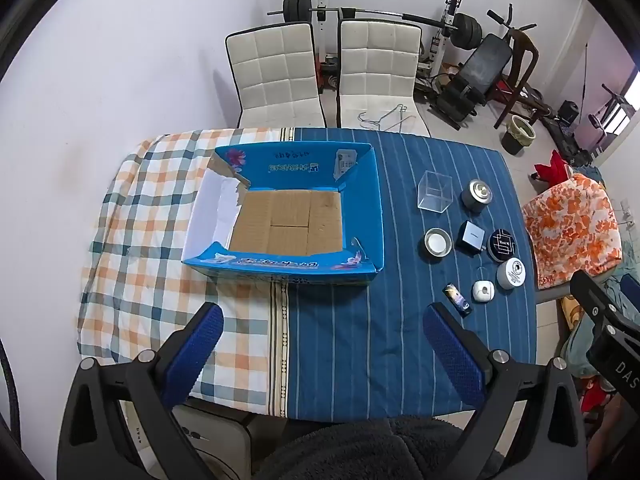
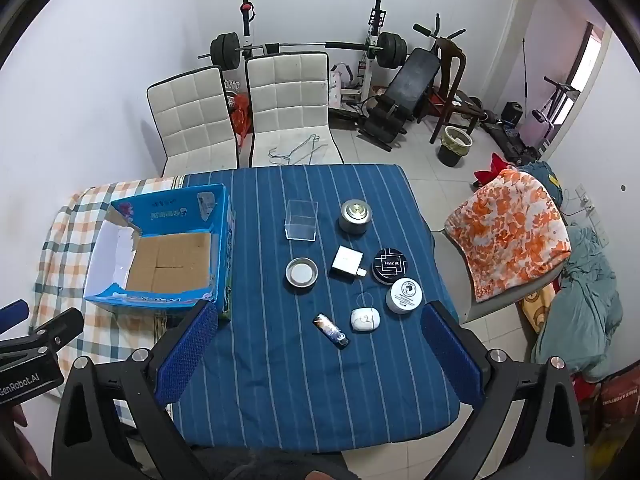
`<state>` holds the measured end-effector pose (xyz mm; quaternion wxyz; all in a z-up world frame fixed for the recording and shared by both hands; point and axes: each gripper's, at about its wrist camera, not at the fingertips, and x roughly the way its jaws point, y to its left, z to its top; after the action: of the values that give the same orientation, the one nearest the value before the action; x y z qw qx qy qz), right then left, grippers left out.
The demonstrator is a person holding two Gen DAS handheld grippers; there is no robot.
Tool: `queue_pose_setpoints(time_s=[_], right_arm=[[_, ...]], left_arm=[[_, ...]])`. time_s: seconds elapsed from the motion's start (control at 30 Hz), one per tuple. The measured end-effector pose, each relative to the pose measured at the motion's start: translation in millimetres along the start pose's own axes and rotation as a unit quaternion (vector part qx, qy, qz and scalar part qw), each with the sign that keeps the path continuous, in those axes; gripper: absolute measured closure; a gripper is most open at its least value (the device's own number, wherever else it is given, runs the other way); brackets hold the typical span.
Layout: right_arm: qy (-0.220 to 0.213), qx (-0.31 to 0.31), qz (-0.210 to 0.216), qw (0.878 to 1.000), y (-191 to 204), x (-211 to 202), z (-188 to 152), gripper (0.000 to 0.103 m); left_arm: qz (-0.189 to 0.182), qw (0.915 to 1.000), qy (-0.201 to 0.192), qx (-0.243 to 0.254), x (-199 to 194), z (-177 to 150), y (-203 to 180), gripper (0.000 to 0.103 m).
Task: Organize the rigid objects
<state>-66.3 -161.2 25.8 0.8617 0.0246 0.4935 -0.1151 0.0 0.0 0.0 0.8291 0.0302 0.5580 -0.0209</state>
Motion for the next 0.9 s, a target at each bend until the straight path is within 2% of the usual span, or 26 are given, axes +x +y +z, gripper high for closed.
queue_pose_setpoints(time_s=[0.33,0.7,0.9], right_arm=[[-0.008,0.002,0.005,1.0,0,-4,-1,0.0],[-0.008,0.003,0.006,1.0,2,-4,1,0.0],[-0.01,0.004,0.008,1.0,2,-6,9,0.0]], left_arm=[[-0.001,1.0,-0.009,0.001,1,-3,-2,0.0],[-0.004,1.0,-0.008,-0.002,-14,14,6,0.0],[-0.003,0.9999,-0.01,-0.003,-9,12,1,0.0]])
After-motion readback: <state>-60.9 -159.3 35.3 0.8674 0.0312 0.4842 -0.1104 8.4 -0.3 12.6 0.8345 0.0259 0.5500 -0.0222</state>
